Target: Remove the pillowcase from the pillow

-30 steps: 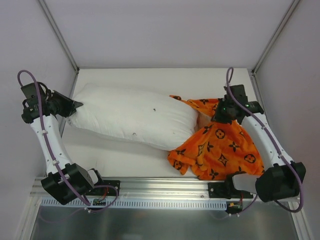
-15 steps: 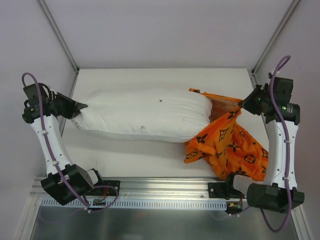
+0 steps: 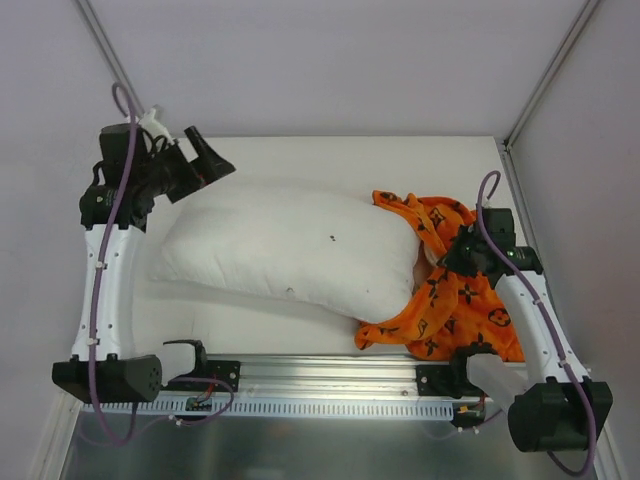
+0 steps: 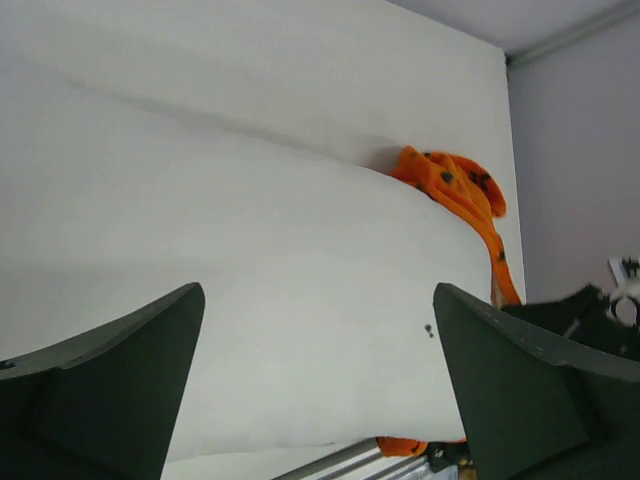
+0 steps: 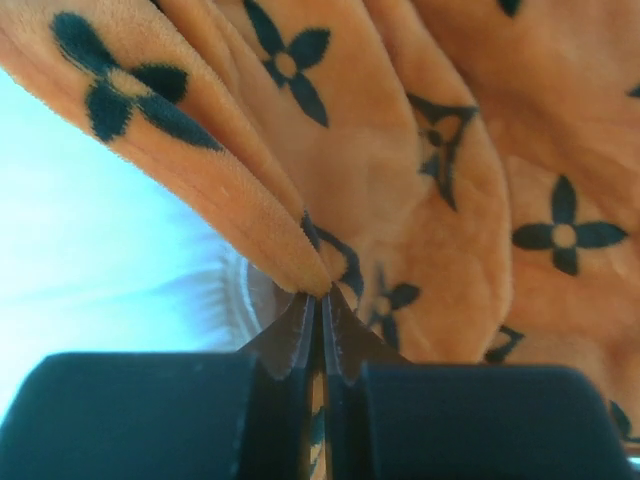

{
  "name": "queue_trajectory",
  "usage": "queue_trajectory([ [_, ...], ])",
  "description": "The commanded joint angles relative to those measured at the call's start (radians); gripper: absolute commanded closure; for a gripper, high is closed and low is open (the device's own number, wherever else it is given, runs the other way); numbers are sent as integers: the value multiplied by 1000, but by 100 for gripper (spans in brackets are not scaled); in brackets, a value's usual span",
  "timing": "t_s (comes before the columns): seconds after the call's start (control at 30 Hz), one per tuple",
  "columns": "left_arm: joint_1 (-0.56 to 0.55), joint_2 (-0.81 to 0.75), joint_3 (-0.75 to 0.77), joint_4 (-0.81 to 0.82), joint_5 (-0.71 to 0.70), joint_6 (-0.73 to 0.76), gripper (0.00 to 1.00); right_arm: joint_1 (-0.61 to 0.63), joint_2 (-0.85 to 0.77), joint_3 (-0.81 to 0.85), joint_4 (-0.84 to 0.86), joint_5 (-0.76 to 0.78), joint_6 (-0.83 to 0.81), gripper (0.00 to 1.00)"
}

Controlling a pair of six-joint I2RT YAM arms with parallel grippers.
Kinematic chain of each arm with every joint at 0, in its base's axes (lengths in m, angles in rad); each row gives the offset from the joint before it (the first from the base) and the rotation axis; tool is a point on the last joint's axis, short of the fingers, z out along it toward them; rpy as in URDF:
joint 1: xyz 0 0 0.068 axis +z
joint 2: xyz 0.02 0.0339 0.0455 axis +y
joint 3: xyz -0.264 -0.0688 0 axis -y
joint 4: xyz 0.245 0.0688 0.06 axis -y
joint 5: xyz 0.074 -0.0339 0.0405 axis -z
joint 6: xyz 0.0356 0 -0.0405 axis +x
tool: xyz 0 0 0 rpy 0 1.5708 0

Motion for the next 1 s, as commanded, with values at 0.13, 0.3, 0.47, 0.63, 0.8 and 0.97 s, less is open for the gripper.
queue_trajectory([
  [0.13,-566,117,144,-49,-330,189,1,114,-56,37,108,82,84,99],
  [0.3,-937,398,311,-150,-626,237,1,134,-59,46,102,96,108,99],
  [0.47,-1072,628,497,-202,-676,240,1,138,-113,19,99,142,117,99],
  [0.63,-1098,801,532,-202,-589,197,1,137,-114,9,88,144,124,99],
  [0.8,-1058,843,506,-218,-568,128,99,138,-125,5,81,153,119,99],
  [0.97,-916,690,427,-204,-532,35,100,137,-123,5,55,186,105,99],
])
